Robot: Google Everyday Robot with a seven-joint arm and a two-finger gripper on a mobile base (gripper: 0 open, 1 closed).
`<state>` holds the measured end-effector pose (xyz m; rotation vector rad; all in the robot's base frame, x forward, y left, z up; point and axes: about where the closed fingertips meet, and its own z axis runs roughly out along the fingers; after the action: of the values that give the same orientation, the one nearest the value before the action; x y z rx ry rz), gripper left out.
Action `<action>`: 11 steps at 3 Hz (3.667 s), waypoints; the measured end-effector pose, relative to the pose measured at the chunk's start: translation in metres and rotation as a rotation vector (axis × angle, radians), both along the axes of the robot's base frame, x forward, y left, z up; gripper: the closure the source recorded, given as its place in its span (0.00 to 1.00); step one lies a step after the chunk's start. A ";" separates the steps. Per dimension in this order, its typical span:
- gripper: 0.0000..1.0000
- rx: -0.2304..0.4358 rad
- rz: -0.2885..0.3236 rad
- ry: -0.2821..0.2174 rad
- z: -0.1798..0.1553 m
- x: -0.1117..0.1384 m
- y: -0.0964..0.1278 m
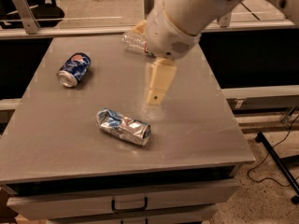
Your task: Pick pepsi can
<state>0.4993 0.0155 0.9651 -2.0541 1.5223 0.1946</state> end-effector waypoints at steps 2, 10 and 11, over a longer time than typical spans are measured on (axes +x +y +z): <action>0.00 0.078 0.113 -0.022 0.026 -0.002 0.071; 0.18 0.388 -0.084 0.134 -0.110 0.173 0.215; 0.41 0.415 -0.149 0.145 -0.107 0.181 0.208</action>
Offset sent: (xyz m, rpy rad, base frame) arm -0.0005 0.0578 0.0197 0.0638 -0.0159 0.0885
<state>0.6802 0.2240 0.8583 -1.6236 1.5589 0.5618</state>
